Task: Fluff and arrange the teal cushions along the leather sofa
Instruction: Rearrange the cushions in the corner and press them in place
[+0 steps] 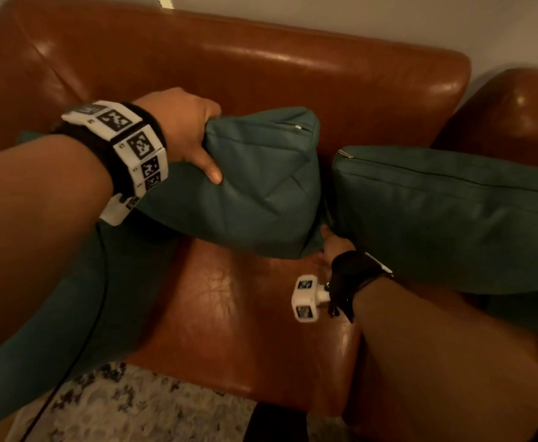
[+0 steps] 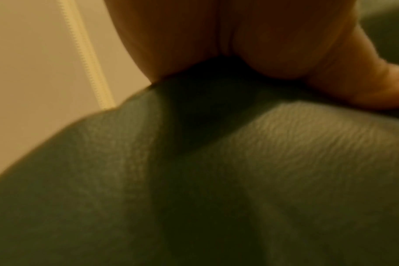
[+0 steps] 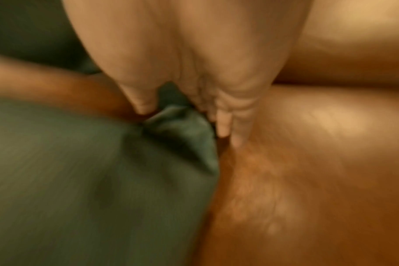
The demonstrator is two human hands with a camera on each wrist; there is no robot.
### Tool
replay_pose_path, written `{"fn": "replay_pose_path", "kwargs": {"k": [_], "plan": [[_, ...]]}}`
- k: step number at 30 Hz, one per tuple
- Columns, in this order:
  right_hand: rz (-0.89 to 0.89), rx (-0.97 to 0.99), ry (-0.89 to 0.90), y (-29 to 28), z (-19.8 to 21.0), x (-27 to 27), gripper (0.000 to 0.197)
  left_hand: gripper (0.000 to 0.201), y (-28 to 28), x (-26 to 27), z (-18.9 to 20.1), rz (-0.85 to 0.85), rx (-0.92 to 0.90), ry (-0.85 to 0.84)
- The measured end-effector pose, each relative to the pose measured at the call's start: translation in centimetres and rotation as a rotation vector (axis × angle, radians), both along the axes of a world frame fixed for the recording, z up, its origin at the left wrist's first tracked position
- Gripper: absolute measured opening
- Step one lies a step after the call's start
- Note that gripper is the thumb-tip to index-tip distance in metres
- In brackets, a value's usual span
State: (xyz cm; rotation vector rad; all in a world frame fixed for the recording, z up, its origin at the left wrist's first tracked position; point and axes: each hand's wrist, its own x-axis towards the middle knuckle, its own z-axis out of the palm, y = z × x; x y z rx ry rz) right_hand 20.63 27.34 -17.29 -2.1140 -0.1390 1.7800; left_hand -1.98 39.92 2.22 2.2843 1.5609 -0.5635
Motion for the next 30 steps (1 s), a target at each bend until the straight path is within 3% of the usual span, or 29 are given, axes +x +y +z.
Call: {"fn": "replay_pose_path", "kwargs": {"k": [3,6,8,11,13,15,18,20,22,26,30], "plan": [[0.482,0.243,-0.328,-0.3,1.0,-0.2,0.055,0.072,0.8,2.0,-1.3,-0.036,0.078,0.017],[0.876,0.434,-0.431,0.0,3.9,-0.9,0.034,0.089,0.9,4.1,-3.9,-0.092,0.127,0.005],[0.847,0.591,-0.201,0.3,6.1,-2.2,0.033,0.097,0.6,4.8,-5.0,-0.110,0.206,-0.003],[0.520,0.709,0.134,1.6,8.3,-4.2,0.036,0.095,-1.7,2.6,-5.1,0.001,0.360,-0.155],[0.354,0.677,0.154,2.9,8.7,-4.2,0.042,0.099,-4.4,-1.0,-5.8,0.268,0.521,-0.280],[0.329,0.664,0.116,4.1,8.7,-3.8,0.045,0.113,-7.4,-4.1,-7.3,0.661,0.618,-0.355],[0.418,0.714,0.077,3.7,8.4,-4.4,0.034,0.140,-10.1,-5.2,-10.2,1.019,0.366,-0.489],[0.581,0.703,0.089,2.7,7.7,-4.7,0.031,0.152,-9.5,-4.6,-11.9,1.044,0.187,-0.592],[0.695,0.687,0.101,2.2,6.8,-4.7,0.030,0.156,-7.2,-4.3,-13.0,1.001,0.160,-0.622],[0.658,0.708,0.077,3.8,6.2,-4.7,0.034,0.154,-1.9,-4.8,-13.3,0.922,0.172,-0.567],[0.647,0.652,0.047,5.8,5.8,-5.6,0.039,0.151,-0.7,-5.9,-13.8,0.856,0.122,-0.567]]}}
